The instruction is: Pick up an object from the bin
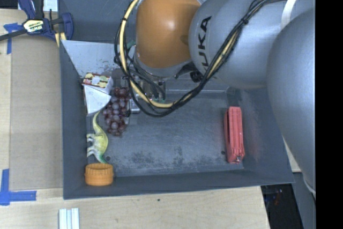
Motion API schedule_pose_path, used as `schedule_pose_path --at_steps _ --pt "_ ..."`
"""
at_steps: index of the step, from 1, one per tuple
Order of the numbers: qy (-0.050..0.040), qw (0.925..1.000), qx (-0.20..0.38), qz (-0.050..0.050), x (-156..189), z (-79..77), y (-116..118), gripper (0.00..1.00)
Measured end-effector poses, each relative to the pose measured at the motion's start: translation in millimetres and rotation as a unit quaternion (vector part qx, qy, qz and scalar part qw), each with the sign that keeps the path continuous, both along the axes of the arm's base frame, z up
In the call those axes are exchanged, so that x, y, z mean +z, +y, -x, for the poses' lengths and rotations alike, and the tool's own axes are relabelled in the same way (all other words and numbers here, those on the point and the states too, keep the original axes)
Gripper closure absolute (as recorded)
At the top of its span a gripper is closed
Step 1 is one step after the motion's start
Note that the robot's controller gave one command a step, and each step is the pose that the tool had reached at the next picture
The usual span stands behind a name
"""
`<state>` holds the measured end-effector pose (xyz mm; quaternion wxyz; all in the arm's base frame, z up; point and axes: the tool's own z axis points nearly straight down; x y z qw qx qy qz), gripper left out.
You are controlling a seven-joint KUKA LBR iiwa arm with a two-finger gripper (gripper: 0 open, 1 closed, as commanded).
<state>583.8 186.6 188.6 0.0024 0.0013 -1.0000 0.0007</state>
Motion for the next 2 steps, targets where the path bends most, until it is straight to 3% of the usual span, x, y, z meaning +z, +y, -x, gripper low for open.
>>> schedule_pose_path --at_steps 1,2 --pt "-0.004 1.0 -0.001 -0.001 4.6 -2.0 -0.5 0.0" --pt "-0.0079 0.9965 0.084 -0.002 -35.0 -14.3 -2.6 0.0"
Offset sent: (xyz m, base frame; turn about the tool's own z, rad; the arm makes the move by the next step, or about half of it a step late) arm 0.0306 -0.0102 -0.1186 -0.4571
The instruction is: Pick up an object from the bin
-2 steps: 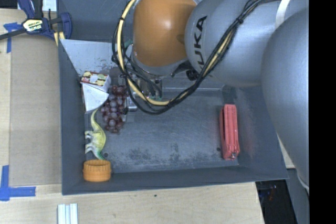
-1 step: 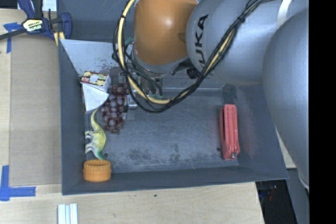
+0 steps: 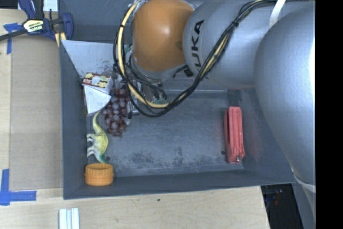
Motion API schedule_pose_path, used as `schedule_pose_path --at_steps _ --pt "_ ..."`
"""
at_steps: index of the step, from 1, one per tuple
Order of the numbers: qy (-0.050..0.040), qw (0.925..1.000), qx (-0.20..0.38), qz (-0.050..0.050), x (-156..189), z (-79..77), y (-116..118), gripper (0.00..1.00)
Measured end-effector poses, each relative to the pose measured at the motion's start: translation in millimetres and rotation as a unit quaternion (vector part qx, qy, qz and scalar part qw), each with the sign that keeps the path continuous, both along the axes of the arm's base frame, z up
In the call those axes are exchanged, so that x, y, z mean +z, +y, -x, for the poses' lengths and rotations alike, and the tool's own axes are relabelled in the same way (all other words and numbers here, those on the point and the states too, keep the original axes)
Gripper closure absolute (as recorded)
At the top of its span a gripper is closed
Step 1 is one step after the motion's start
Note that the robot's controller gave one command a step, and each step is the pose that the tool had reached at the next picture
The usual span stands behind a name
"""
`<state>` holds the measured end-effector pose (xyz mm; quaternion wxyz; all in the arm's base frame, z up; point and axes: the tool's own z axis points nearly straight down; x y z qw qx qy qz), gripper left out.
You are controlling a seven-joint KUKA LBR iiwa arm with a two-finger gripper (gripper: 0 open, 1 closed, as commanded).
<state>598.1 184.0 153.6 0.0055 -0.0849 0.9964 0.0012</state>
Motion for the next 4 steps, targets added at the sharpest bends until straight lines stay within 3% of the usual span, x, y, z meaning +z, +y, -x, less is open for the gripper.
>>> schedule_pose_path --at_steps 1,2,3,4 --pt "0.0025 0.983 0.184 0.002 -34.6 -13.2 2.2 0.0" --pt "0.0024 0.9731 0.23 0.005 -41.9 -16.1 5.6 0.0" --pt "-0.0023 0.9489 0.315 0.008 -81.2 -28.3 13.6 0.0" --pt "-0.0026 0.9317 0.363 0.009 -80.4 -24.2 14.3 1.0"
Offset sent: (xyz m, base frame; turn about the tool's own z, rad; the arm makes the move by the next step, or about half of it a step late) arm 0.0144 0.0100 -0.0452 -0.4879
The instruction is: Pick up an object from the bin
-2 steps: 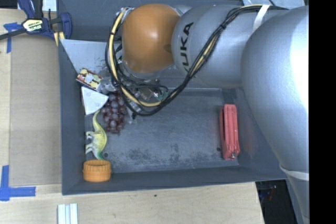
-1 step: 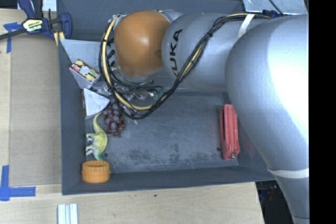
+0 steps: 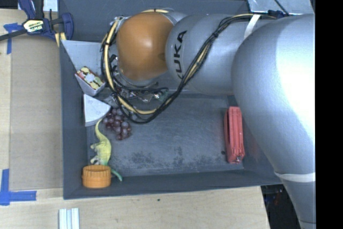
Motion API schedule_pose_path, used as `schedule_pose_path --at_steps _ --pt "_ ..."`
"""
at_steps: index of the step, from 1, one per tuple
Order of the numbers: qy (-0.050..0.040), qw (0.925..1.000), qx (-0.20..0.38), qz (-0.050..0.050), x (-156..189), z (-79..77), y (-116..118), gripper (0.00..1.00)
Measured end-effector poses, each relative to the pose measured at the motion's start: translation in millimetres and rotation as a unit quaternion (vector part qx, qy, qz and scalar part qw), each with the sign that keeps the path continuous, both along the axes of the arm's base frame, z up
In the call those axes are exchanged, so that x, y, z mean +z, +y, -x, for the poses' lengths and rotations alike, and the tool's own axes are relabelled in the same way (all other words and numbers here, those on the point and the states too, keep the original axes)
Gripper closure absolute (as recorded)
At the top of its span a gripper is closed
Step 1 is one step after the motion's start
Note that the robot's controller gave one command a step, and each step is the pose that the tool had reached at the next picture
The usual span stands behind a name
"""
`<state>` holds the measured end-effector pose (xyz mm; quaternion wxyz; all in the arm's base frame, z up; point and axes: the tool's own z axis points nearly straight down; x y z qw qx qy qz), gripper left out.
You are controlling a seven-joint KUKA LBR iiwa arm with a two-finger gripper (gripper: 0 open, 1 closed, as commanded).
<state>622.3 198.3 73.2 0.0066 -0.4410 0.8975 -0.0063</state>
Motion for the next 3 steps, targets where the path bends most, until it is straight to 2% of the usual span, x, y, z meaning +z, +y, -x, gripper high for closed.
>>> schedule_pose_path --at_steps 1,2,3 --pt "0.0 0.9999 0.01 0.0 0.0 0.9 0.2 1.0" --pt "0.0055 0.9999 0.012 0.0 20.9 4.9 -0.3 1.0" --pt "-0.0032 0.9999 0.012 -0.002 47.9 0.4 0.5 1.0"
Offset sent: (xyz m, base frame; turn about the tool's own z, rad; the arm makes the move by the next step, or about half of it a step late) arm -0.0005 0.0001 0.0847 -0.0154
